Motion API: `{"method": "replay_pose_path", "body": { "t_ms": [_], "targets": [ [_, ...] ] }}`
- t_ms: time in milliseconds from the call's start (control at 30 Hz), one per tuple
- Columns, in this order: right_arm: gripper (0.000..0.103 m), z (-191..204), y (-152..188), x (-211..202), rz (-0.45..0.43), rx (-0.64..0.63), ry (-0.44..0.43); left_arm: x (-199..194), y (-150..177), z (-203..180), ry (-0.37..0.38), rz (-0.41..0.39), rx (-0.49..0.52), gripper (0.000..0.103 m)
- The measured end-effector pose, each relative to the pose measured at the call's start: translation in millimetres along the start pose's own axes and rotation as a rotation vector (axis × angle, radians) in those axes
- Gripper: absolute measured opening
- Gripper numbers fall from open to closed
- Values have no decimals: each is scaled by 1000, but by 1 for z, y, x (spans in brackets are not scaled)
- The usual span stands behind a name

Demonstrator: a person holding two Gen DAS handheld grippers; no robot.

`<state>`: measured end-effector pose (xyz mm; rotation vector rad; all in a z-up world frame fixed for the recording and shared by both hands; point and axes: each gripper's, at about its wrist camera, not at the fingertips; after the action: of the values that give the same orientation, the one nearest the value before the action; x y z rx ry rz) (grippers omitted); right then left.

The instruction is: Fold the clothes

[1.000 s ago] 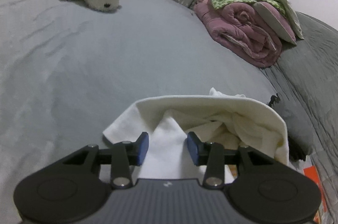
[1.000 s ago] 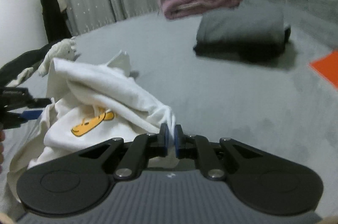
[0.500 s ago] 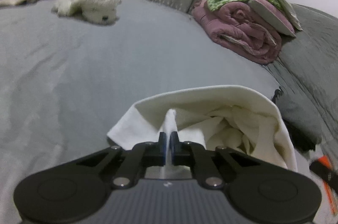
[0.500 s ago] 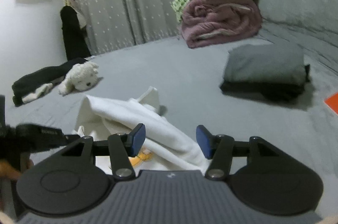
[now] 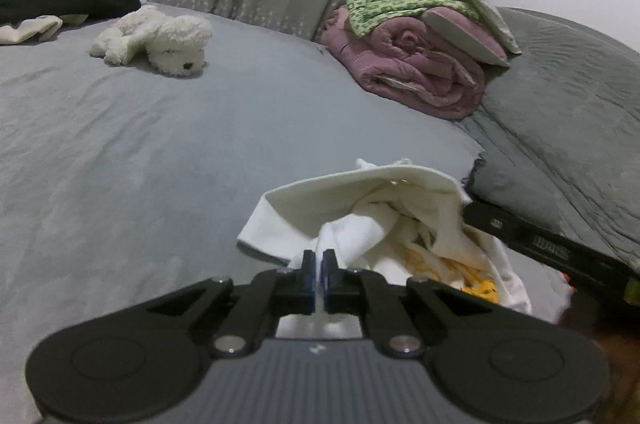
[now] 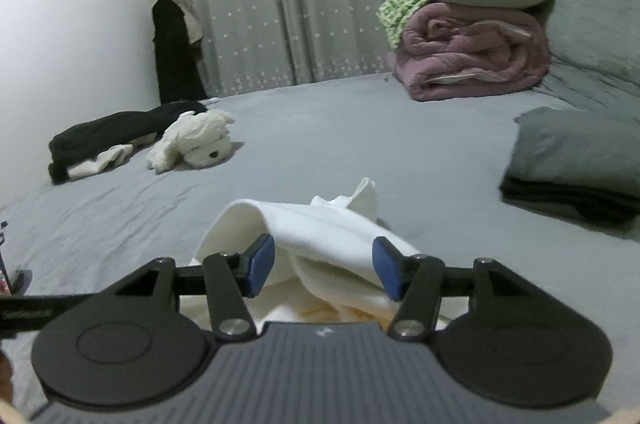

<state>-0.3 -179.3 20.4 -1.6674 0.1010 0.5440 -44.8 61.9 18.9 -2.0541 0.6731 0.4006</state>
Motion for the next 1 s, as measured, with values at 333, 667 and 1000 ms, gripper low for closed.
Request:
{"method": "replay_pose_path", "body": {
  "t_ms": [333, 667, 1000],
  "targets": [
    [34, 30, -10, 31, 3, -183, 123, -10, 19, 14, -1, 65, 99, 1],
    [16, -8, -12, 14, -66, -68, 282, -3, 14, 14, -16, 94, 106, 1],
    [6, -60, 4, -26, -78, 30, 435, 15, 3, 11, -59, 75, 76, 28]
  ]
}}
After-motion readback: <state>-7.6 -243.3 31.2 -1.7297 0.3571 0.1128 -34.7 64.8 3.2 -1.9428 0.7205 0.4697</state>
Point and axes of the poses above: each gripper's, at about its wrist camera, not at the fingertips, and x roughly the way its jaws point, z to its left, y to its underside, and after that the axes turned 15 degrees about -x, right-handed
